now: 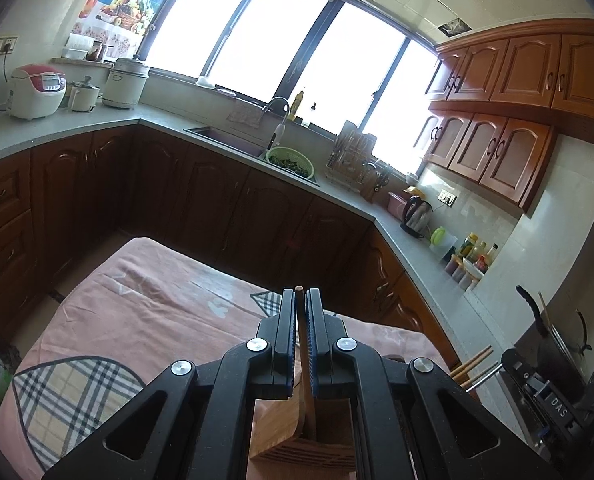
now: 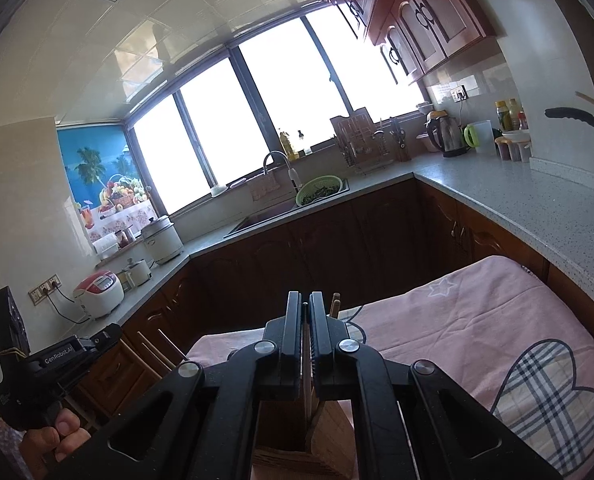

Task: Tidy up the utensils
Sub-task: 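Lower both held chopsticks into the holder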

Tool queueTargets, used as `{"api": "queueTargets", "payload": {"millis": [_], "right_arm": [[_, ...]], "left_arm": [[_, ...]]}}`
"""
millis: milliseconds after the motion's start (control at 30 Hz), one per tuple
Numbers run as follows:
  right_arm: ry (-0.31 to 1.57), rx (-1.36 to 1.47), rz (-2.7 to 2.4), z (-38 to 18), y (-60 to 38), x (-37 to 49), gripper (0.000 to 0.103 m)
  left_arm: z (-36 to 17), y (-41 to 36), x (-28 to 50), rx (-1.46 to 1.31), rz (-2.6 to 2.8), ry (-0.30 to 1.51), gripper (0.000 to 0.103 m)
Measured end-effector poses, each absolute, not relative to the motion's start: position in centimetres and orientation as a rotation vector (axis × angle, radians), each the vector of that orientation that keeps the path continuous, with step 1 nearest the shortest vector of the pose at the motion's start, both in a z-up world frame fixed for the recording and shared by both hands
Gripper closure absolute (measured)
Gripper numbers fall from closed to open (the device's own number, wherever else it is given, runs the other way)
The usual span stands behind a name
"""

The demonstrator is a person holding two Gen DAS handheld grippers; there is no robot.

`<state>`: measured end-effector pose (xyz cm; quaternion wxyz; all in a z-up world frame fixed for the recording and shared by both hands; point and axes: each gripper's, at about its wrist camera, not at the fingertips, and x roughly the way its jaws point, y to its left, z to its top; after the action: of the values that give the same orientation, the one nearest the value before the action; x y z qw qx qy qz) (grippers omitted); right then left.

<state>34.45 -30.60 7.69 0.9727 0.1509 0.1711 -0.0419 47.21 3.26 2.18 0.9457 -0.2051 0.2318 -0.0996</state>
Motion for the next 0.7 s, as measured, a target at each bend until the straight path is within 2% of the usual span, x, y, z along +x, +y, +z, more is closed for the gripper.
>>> {"api": "queueTargets", "payload": {"millis": [700], "right_arm": [[0.411, 0.355, -0.089, 5.3, -31.4, 35.3, 0.099]], "left_arm": [[2.3, 2.1, 47.2, -0.357, -0.224, 0.501, 0.099]]}}
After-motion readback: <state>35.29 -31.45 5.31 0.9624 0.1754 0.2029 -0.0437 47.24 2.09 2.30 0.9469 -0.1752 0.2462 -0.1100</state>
